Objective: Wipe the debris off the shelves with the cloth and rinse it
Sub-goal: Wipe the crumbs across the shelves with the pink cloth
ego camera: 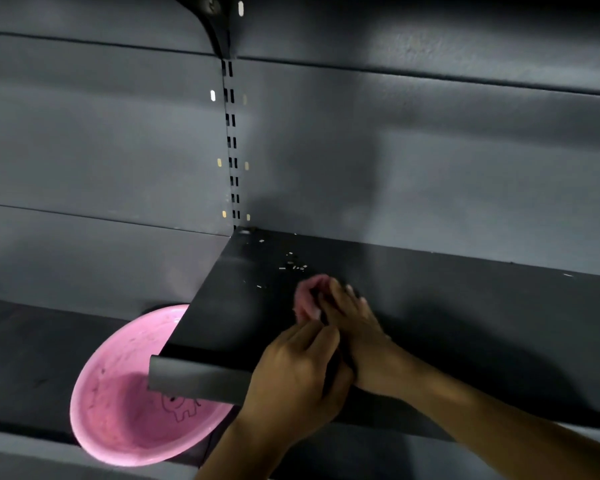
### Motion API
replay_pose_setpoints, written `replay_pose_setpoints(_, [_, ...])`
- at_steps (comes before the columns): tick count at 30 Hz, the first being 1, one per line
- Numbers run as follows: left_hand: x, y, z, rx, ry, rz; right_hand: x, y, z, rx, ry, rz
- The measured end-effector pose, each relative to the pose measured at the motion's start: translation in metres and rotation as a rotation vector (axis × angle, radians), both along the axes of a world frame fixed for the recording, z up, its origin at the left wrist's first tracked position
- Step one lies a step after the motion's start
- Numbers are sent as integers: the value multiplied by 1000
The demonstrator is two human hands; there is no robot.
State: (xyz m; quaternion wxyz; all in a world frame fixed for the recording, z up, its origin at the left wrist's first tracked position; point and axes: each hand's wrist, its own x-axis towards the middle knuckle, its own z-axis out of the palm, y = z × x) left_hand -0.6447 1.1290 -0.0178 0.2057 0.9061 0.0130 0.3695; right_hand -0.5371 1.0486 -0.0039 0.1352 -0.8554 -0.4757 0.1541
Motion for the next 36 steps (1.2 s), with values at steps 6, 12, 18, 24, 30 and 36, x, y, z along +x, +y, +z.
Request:
replay_pose_setpoints(6, [-17, 12, 1, -149, -22, 70, 12, 31, 27, 722, 743, -338])
replay_pose_setpoints(12, [-23, 23, -3, -78, 100, 181, 102, 14, 38, 669, 303, -434])
replay_pose_setpoints(18, [-21, 24, -2, -51, 178, 234, 120, 76, 1, 319, -233, -207])
replay_pose_setpoints(24, [-20, 19, 0, -44, 191, 326, 84, 147, 8, 306, -58, -80])
replay_pose_setpoints(30, [-20, 19, -1, 9, 196, 279, 102, 145, 37, 609, -300, 5])
replay_pose_setpoints(36, [-20, 29, -3, 50, 138, 143, 90, 196, 15, 313, -341, 284])
